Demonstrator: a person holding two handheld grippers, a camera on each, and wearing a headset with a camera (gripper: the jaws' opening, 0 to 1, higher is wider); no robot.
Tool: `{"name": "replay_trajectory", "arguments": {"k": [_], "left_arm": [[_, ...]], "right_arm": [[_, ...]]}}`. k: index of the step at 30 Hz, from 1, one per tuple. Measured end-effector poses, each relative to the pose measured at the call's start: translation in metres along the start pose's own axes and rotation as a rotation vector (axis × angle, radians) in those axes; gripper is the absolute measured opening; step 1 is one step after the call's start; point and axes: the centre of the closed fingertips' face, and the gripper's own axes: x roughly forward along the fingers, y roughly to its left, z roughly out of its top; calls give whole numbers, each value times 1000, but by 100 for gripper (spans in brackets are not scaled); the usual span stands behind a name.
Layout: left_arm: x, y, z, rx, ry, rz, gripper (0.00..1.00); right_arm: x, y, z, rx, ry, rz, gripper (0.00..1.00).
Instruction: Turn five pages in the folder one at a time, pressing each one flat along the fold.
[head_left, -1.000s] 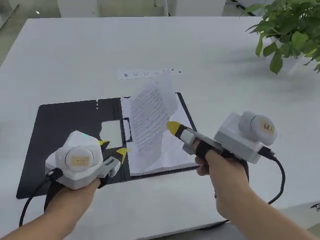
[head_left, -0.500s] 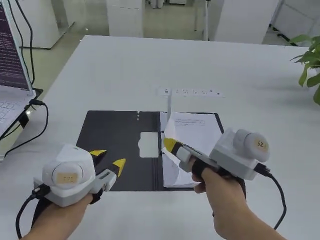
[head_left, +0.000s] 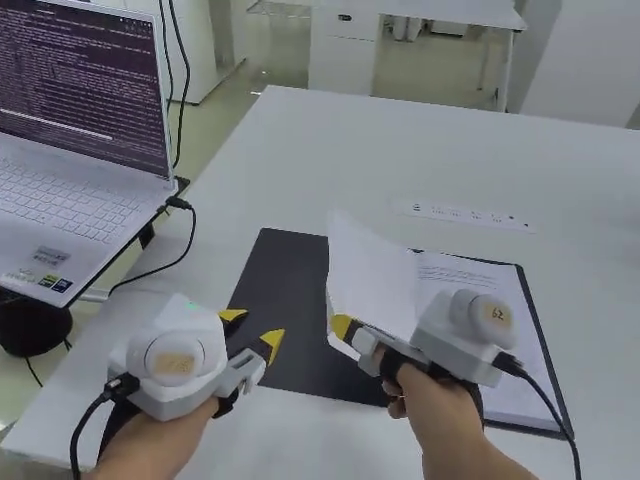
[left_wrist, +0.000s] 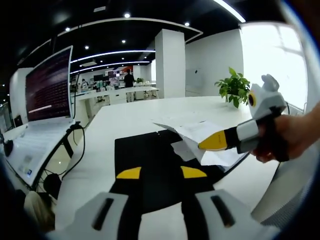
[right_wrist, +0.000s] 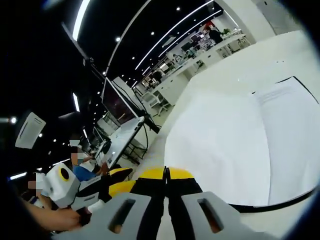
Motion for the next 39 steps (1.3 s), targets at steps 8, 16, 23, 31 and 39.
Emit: {"name": "replay_trajectory", "arguments": {"k": [8, 16, 23, 31, 39], "left_arm": [[1, 2, -2, -12, 8, 6, 26], [3, 5, -13, -35, 31, 10, 26], [7, 8, -20, -48, 54, 17, 26], [11, 11, -30, -46, 87, 20, 25], [26, 6, -40, -45, 117, 2, 25]], "right_arm": [[29, -18, -28, 16, 92, -36, 0], [50, -36, -61, 32, 187, -61, 0], [61, -40, -76, 58, 222, -68, 0], [67, -45, -86, 36, 247, -62, 0], [56, -35, -77, -3, 215, 3, 12]]}}
